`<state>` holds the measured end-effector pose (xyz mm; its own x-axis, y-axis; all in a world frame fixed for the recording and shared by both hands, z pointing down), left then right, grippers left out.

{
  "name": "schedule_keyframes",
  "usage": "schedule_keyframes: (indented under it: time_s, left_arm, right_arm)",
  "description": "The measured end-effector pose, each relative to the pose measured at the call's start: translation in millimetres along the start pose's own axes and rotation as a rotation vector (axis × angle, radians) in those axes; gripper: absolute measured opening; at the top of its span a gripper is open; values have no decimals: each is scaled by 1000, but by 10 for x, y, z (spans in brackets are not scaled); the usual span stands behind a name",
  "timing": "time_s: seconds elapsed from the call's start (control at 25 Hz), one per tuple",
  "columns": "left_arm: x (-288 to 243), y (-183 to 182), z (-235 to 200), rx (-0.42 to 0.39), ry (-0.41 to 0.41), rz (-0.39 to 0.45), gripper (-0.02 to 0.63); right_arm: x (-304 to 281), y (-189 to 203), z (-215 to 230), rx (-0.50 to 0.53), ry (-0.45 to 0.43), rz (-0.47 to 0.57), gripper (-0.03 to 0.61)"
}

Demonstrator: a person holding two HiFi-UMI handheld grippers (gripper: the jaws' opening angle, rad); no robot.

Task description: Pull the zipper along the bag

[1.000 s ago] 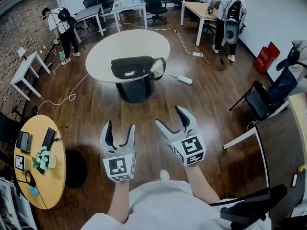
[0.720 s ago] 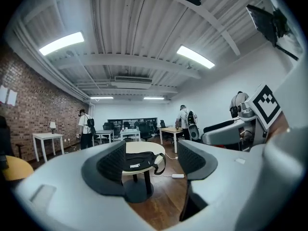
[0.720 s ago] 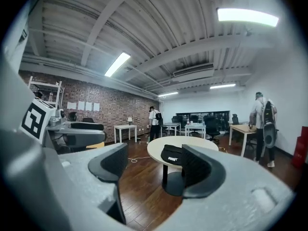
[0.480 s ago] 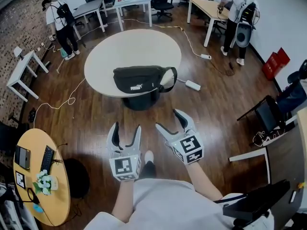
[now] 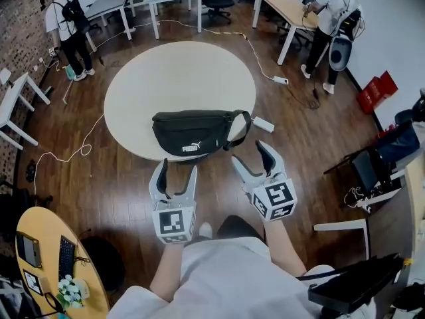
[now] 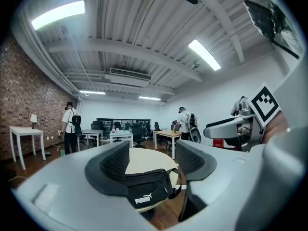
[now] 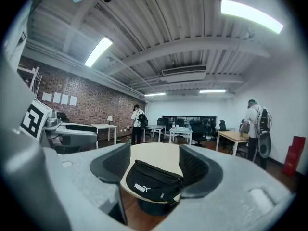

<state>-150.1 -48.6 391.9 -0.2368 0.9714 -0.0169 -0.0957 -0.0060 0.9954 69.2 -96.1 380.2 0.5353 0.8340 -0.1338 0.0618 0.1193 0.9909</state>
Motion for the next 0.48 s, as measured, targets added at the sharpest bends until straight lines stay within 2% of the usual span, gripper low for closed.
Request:
schedule_keyframes:
  time_s: [0.12,0.28,0.48]
  left_arm:
    - [-332,134,-17,-12,13,-23,319]
    - [-918,181,-55,11,13,-35,319]
    - [-1829,87,-85,-34,-6,-41,319]
  right_arm:
    - [-267,83,284,-5,19,-34,301]
    - [-728,-3,821,-13,54,-4,299]
    - [-1409,-184,1514,-7,32,21,298]
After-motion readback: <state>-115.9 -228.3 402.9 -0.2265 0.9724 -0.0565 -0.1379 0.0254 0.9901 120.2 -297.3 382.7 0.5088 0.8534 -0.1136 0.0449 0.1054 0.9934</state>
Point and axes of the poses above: the fingertips, and each gripper's own axes: x backward along the fingers, z to its right, y out of its underside, the point moved 7 cm from there along x, backward along the fingers, and after that the axes turned 5 degrees about -x, right-handed, at the moved point
